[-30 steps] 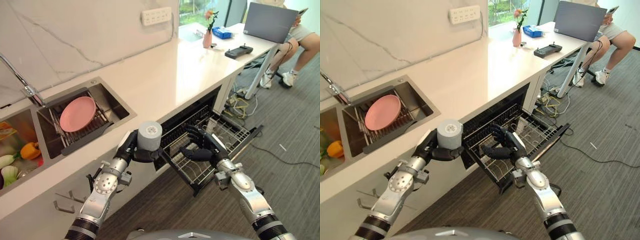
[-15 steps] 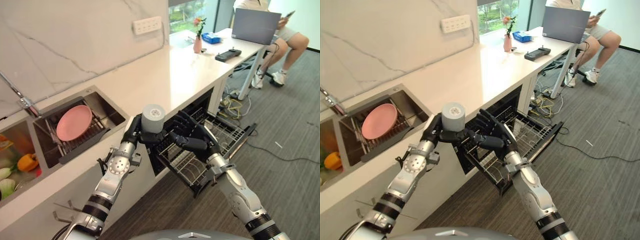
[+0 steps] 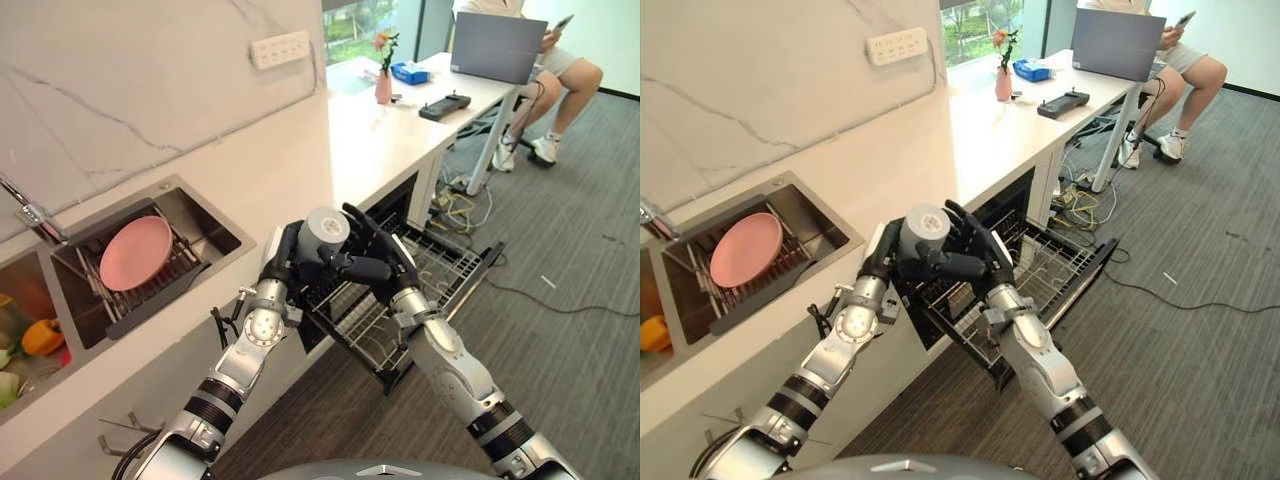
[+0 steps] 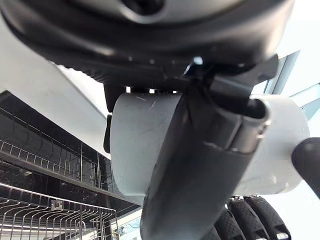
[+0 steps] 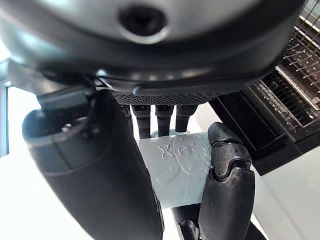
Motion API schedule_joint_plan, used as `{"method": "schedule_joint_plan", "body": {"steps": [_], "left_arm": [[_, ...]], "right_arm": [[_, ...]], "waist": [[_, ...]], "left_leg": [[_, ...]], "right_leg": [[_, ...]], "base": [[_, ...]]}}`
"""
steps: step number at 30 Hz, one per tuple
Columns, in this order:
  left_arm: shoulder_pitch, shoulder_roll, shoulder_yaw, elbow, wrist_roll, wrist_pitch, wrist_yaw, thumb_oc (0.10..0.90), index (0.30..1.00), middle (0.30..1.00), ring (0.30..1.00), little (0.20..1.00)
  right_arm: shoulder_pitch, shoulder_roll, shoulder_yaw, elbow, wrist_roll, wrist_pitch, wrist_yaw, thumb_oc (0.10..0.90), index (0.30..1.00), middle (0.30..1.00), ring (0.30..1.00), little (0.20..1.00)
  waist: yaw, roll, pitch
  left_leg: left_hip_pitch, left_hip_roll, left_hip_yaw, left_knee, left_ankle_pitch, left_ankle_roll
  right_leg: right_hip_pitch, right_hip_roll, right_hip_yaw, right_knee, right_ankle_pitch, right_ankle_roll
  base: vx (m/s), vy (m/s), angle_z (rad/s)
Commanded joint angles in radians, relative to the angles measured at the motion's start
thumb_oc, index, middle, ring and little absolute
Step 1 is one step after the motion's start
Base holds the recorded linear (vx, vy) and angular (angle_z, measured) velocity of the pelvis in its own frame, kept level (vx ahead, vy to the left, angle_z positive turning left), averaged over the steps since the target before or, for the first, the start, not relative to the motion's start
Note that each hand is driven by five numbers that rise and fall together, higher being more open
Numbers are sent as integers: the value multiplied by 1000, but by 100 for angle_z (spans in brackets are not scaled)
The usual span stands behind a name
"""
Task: Place the dishes in the dishwasher.
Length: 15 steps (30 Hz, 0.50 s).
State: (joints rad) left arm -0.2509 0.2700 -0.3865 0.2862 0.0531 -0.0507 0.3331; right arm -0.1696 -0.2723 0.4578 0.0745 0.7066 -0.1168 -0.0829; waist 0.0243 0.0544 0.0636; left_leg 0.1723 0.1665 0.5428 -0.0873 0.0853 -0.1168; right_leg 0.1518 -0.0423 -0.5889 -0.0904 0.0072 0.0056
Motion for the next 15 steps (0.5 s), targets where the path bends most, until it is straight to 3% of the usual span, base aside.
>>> {"method": "schedule_joint_plan", "body": {"steps": [1, 15], "left_arm": [[-219, 4, -85, 11, 64, -89, 42, 400, 300, 300, 300, 300], [-293, 0, -134, 70, 114, -97, 3, 400, 300, 300, 300, 300]], "right_arm": [[-132, 69, -10, -24, -6, -58, 5, 800, 900, 900, 900, 900], [-239, -5, 51, 78, -40, 5, 72, 800, 900, 900, 900, 900]], "waist": [[37, -32, -58], [40, -43, -65]], "left_leg": [[-13, 37, 40, 17, 43, -39], [-25, 36, 26, 15, 59, -46]], "right_leg": [[18, -101, -27, 3, -8, 127], [17, -96, -28, 3, -6, 126]], "base": [[10, 6, 6], [1, 1, 1]]}}
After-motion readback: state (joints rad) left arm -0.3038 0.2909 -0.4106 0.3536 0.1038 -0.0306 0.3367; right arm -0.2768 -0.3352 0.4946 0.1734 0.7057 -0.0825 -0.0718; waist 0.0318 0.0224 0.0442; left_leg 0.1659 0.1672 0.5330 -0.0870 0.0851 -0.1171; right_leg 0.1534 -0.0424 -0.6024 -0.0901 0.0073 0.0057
